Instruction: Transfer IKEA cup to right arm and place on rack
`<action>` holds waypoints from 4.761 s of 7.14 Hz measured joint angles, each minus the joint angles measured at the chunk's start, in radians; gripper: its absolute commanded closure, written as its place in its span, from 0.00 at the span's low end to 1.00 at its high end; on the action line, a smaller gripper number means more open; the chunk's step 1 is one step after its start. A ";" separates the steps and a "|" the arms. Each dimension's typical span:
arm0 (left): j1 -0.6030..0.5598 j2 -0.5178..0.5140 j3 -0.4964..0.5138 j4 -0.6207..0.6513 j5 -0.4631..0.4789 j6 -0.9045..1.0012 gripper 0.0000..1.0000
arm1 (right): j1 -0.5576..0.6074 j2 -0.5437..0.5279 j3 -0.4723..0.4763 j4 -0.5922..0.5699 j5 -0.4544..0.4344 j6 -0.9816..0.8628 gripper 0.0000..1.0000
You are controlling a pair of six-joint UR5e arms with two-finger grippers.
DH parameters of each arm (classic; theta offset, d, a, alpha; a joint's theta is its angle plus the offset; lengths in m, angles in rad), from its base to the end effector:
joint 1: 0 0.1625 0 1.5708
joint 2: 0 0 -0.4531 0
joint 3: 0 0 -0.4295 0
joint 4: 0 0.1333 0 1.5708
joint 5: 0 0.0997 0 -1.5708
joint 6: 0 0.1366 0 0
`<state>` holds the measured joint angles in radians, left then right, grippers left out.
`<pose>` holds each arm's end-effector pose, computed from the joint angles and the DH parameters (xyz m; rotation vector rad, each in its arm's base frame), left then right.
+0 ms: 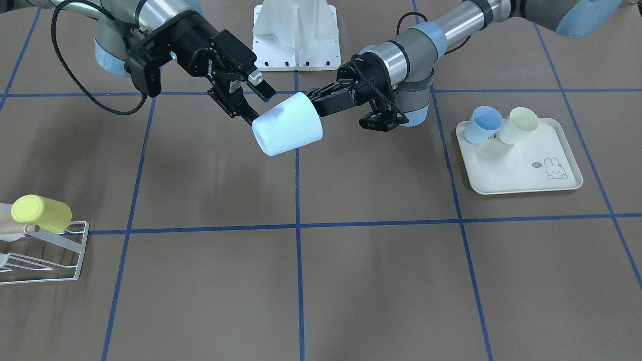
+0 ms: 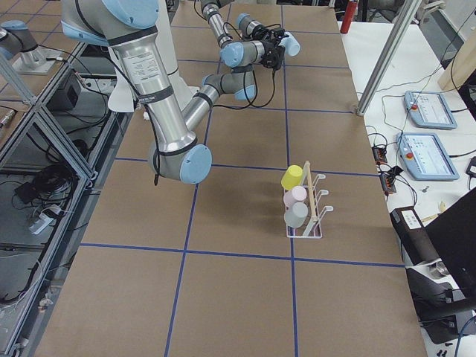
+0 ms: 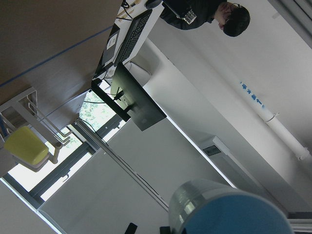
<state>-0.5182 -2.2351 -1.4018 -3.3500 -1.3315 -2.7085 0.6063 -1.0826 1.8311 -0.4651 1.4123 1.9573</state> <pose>0.5207 -0.4876 0.1532 -0.6334 2.4384 -1.0622 -0.4285 -0.4856 0.1369 0.3263 -1.9075 0.8252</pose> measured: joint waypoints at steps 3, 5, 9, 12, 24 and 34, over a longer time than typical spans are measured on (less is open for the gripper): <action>0.015 -0.013 -0.003 0.001 0.002 0.000 1.00 | 0.001 0.000 -0.003 -0.001 -0.007 0.000 0.00; 0.028 -0.028 -0.004 0.001 0.011 0.000 1.00 | 0.001 0.001 -0.008 0.000 -0.007 0.000 0.00; 0.046 -0.034 -0.004 0.003 0.019 0.001 1.00 | 0.001 0.001 -0.009 0.001 -0.007 0.005 0.33; 0.052 -0.030 -0.001 0.001 0.017 0.004 0.00 | 0.001 0.001 -0.009 0.002 -0.021 0.085 1.00; -0.020 -0.013 -0.019 0.175 -0.114 0.620 0.00 | 0.275 -0.045 -0.001 -0.502 -0.059 -0.434 1.00; -0.090 0.027 -0.032 0.330 -0.262 0.757 0.01 | 0.561 -0.347 -0.408 0.057 0.056 -1.166 1.00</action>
<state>-0.6087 -2.2085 -1.4343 -3.0199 -1.5937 -1.9512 1.1671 -1.4299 1.4230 -0.4083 1.4682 0.7917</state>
